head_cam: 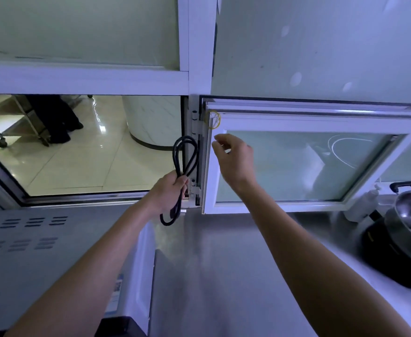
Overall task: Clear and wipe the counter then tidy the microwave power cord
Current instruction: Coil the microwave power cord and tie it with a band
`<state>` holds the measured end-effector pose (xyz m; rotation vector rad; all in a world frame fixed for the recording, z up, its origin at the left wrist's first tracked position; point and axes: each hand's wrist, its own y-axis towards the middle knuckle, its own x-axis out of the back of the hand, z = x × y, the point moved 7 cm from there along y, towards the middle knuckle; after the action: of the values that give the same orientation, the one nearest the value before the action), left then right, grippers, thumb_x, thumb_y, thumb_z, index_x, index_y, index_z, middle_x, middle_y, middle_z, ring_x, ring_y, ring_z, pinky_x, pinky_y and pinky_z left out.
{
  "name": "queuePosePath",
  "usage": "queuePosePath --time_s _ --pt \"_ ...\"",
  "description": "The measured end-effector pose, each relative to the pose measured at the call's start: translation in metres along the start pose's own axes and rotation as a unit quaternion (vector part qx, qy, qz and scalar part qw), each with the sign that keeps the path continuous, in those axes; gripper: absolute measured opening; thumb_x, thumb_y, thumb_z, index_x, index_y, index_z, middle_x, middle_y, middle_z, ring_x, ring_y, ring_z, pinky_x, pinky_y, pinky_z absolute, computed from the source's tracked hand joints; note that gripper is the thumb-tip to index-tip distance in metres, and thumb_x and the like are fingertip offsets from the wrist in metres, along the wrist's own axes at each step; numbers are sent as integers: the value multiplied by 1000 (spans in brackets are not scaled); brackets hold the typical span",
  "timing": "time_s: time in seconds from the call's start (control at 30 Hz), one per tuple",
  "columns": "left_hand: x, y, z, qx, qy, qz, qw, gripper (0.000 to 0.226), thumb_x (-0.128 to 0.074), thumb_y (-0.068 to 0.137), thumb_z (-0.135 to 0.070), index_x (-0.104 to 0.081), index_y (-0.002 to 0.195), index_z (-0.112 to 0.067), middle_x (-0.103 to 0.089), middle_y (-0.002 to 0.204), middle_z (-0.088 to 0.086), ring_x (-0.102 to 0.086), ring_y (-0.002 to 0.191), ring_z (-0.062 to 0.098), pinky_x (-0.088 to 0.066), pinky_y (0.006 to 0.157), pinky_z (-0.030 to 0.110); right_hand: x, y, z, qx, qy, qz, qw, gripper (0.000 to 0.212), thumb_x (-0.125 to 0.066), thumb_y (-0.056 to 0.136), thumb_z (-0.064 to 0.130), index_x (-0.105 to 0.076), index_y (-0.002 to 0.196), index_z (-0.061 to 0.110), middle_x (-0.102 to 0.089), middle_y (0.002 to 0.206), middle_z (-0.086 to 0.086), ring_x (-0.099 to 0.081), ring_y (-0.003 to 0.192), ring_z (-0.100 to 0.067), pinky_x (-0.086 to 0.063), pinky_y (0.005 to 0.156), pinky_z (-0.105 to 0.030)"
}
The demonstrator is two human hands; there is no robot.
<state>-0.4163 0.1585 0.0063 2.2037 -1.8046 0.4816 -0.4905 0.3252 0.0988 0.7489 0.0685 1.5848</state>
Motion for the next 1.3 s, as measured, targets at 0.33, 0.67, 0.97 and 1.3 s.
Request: queuePosePath --time_s 0.33,0.67,0.97,1.3 --pt "5 29 -12 -10 -15 25 1000 28 -35 105 -18 -47 80 -11 -50 67 6 -49 65 21 -43 72 40 -6 76 6 64 -125 -24 990 31 -59 96 22 -68 121 7 -63 109 -12 -50 108 -29 -39 85 -30" --pt "4 40 -16 -7 -14 36 999 26 -35 104 -16 -46 82 -10 -51 69 6 -52 64 17 -44 71 31 -16 86 9 93 -139 -36 985 19 -60 86 11 -72 70 11 -56 78 -5 -46 84 -26 -41 66 -36" --pt "-1 30 -11 6 -50 36 998 23 -35 105 -12 -47 86 -8 -49 71 7 -51 68 22 -44 65 24 -18 95 14 87 -138 -40 986 15 -58 90 12 -70 82 7 -61 91 -5 -50 95 -25 -49 70 -40" --pt "-5 -4 10 -5 -112 7 994 29 -34 107 -6 -48 82 -5 -50 65 6 -51 61 20 -45 61 17 3 12 -20 -44 49 -13 998 15 -69 92 27 -70 85 14 -70 79 8 -63 76 -4 -44 67 -11"
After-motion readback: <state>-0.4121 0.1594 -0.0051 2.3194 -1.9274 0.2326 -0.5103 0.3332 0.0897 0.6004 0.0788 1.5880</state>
